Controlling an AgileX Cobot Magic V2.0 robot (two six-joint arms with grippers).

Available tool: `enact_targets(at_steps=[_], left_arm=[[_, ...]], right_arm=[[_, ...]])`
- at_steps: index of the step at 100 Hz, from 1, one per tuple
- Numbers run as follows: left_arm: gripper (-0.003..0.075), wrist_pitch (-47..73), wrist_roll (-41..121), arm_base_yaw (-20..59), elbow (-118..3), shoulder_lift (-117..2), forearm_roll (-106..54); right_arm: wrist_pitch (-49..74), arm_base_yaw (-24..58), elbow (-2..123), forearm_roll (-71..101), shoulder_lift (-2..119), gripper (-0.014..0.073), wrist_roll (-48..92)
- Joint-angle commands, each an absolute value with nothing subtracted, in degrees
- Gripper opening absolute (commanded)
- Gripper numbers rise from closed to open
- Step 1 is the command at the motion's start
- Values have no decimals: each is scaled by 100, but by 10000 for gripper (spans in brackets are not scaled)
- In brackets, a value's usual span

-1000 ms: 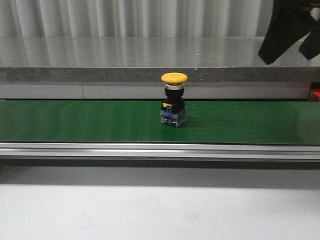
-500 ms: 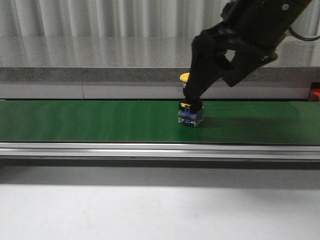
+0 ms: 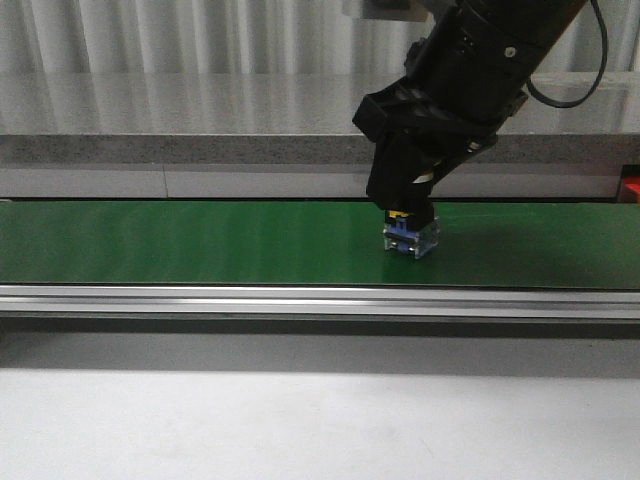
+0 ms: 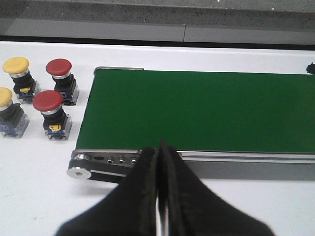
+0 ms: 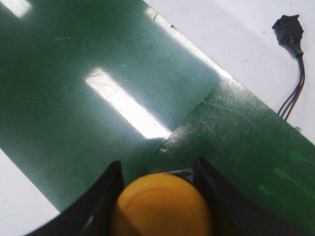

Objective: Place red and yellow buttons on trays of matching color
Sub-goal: 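Grasp the yellow button on the belt with the right gripper, then carry the yellow button into the yellow tray and open the right gripper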

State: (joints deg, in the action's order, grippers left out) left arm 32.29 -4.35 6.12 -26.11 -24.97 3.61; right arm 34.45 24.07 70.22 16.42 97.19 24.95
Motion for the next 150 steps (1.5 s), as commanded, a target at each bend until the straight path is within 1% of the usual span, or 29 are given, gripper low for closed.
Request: enact_targets(at_steps=[1,20,32,39,53,61,67,86,100,114,138,150], left_arm=[[-20,2801,-483,657,-2780,-2534,327],[-20,2801,-483,657,-2780,-2534,327],[-20,2801,-483,657,-2780,-2534,327],[-20,2801,-483,657,-2780,-2534,327],[-20,2801,-483,657,-2780,-2534,327],[-20,2801,-483,657,-2780,-2534,327],[-20,2801,-483,657,-2780,-2534,327],[-20,2801,-483,657,-2780,-2534,327],[-20,2801,-483,657,-2780,-2534,327],[-20,2801,-483,657,-2780,-2534,327],[-20,2801,-483,657,-2780,-2534,327],[-20,2801,-483,657,-2780,-2534,327]], right_arm=[[3441,2406,7289,1718,9471,165,2494],[3774,2279,7396,1652,9066,165,2265],[4056,1925,7396,1396,8574,165,1877],[4225,1565,7390,1200,8275,165,1568],[4678,519,7359,861,7774,165,868],[4792,-329,7252,783,7523,165,703],[4776,-812,7148,783,7388,165,690],[4449,-2653,6912,783,7325,165,218],[3742,-3556,6756,783,7488,165,-261],[3162,-3933,6667,783,7834,165,-482],[2504,-3985,6617,783,8745,164,-527],[2394,-3985,6617,783,9094,164,-527]])
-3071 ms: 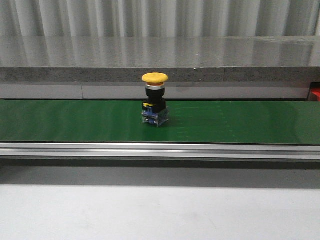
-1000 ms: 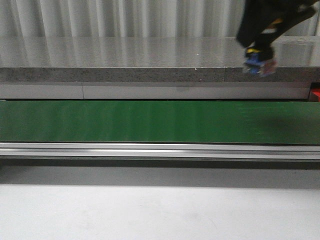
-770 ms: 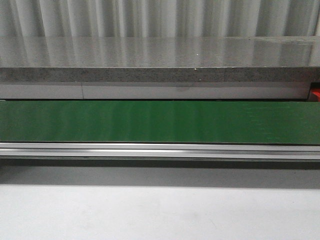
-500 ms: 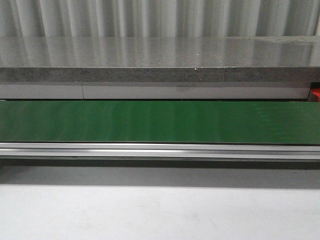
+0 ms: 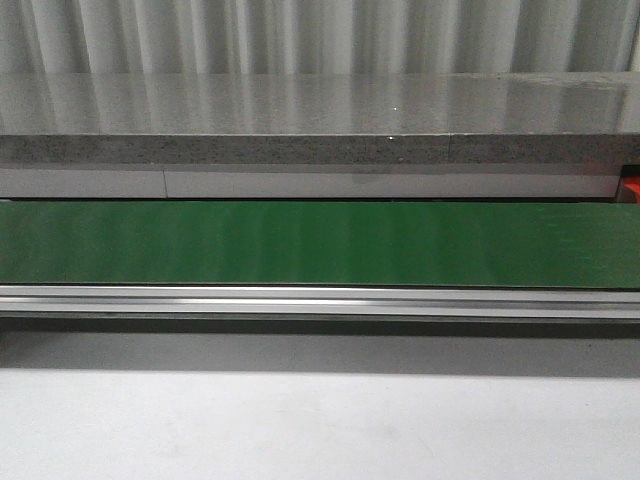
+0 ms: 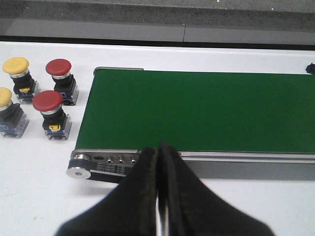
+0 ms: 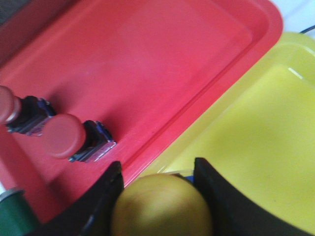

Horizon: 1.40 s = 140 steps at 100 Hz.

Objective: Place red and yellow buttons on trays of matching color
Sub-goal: 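Carry the yellow button into the yellow tray and open the right gripper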

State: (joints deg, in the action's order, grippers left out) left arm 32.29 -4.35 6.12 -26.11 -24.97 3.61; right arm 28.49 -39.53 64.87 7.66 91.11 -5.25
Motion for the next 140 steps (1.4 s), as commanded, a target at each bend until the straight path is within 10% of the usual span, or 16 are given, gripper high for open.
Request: enact_targets(at_steps=[1,140], left_arm=[[-20,2801,-483,657,-2780,-2534,327],[-20,2801,-483,657,-2780,-2534,327]], right_arm=[[2393,-3990,6617,783,9124,164,-527],[2236,-4231,6398,648,9955,164,-527]])
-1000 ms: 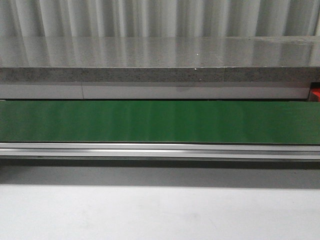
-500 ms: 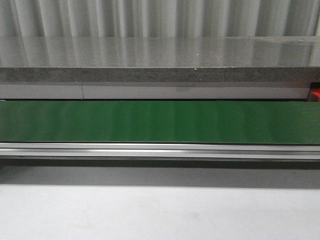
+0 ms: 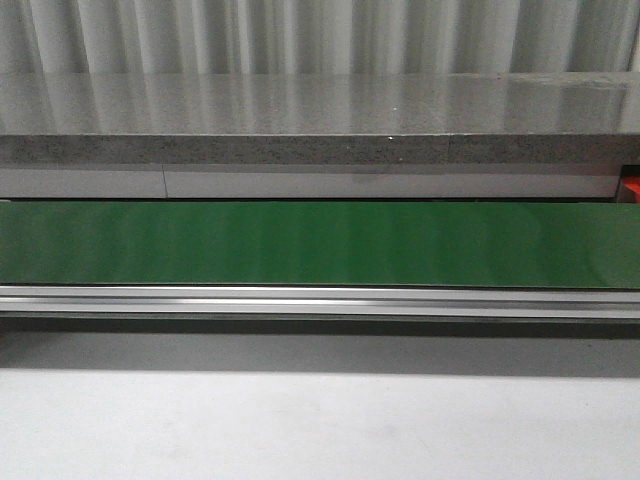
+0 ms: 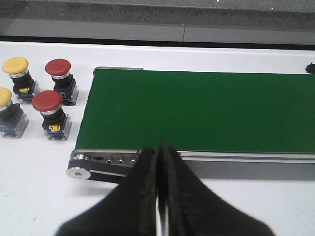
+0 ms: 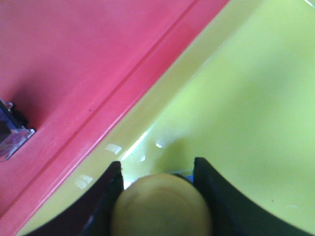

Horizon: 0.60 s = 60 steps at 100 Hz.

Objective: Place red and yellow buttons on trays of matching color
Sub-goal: 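Carry the yellow button into the yellow tray and open the right gripper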

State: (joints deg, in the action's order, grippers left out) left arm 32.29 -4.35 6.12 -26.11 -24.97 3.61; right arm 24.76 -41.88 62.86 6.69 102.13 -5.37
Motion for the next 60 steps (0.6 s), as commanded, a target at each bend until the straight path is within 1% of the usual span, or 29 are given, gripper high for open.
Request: enact_targets(at_steps=[1,16,25,30,37,42,49,56,60], left_arm=[[-20,2801,-483,657,-2780,-2534,327],[-20,2801,-483,657,-2780,-2534,327],[-20,2801,-483,657,-2780,-2534,327],[-20,2801,-483,657,-2780,-2534,327],[-20,2801,-483,657,-2780,-2534,327],[-20,2801,-483,657,-2780,-2534,327],[-20,2801,-483,657,-2780,-2534,327],[-20,2801,-483,657,-2780,-2534,327],[-20,2801,-483,657,-2780,-2534,327]], right_arm=[[2236,-4231,6398,648,9955,164,-527],[2261,-4231,6398,648,9955,166,-527],[2272,-4231,6398,648,9955,204,-527],[2272,-4231,6398,648,9955,252,-527],[2285,-4231,6398,648,9955,348,-527],[2285,-4231,6398,648,9949,440,-527],[2285,-4231,6398,648,9936,545,-527],[2285,-4231,6398,648,9916,619,-527],[2285,-4231,6398,648,9880,640,-527]])
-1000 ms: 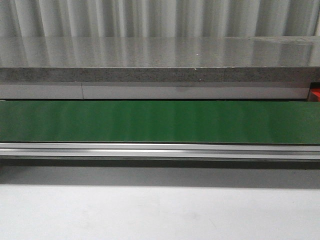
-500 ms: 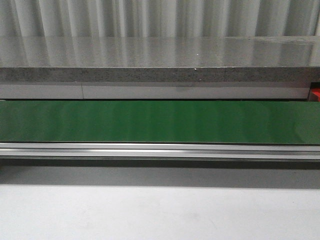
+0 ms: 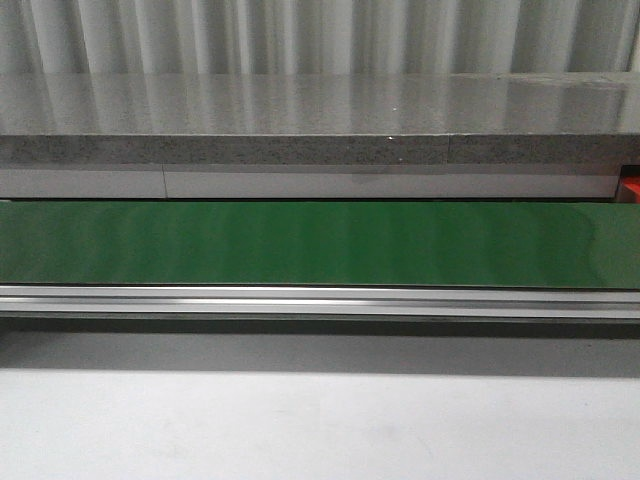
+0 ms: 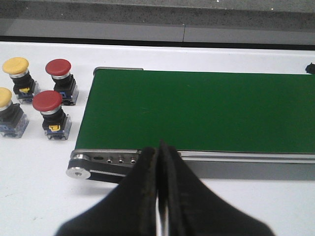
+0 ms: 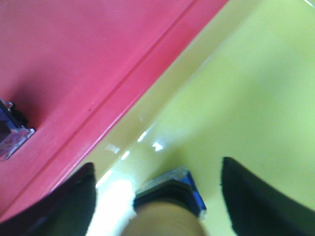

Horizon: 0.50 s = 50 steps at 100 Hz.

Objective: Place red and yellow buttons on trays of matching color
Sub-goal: 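Carry the yellow button into the yellow tray and open the right gripper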

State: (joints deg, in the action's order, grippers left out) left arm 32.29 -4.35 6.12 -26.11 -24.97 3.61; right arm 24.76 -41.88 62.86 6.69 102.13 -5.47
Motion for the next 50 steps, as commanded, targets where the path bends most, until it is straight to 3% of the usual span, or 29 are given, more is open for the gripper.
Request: enact_targets(at_steps=[1,29,50], left_arm=[[-20,2801,-483,657,-2780,-2534,327],[-20,2801,-483,657,-2780,-2534,327],[-20,2801,-483,657,-2780,-2534,327]], right_arm=[[2285,-4231,6398,648,9874,644,-527],[2070,-4083,6398,697,8919,647,-527],[2129,-3261,6398,697,7683,647,-221]])
